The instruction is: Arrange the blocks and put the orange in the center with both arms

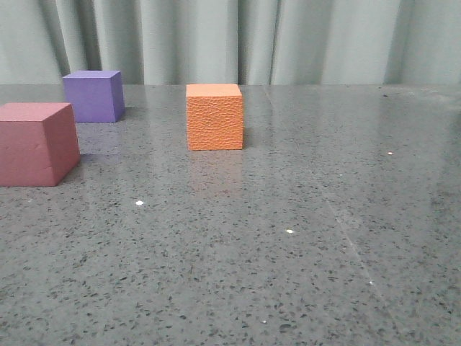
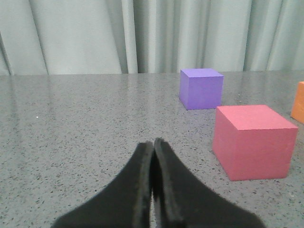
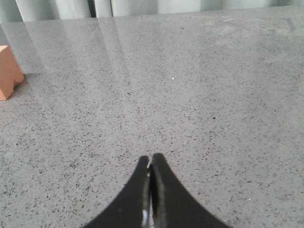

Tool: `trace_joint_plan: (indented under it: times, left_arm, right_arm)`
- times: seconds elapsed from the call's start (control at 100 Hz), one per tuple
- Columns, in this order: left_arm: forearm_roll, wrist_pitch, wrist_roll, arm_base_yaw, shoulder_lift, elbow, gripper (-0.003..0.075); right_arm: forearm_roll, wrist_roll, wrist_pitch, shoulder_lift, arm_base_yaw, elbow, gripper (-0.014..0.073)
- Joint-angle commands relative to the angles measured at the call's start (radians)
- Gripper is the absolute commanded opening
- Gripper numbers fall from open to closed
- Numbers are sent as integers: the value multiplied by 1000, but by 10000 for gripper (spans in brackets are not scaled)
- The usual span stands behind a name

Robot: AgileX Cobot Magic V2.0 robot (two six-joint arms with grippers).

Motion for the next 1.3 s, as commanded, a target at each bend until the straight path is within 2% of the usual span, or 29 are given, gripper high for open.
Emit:
trace_joint_plan:
  times: [0.0,0.24,0.49,0.82,1.29]
  left_arm:
    - [0,-73,-1,1,-32,54,-19]
    - [0,-73,-1,1,-32,54,-19]
    - [0,-73,-1,1,-32,54,-19]
    - [0,-73,-1,1,-32,54,-19]
    - [0,-73,-1,1,-32,54,-19]
  right_arm:
    - [3,-8,-110,-42,-5,17,-120]
    - [2,-11,-155,-102,-7,97,-120]
    - [2,-11,-312,-102,-7,186,-120]
    - [2,-11,-311,-102,-65,185,-120]
    - [2,-11,-310,-102,-65,185,-120]
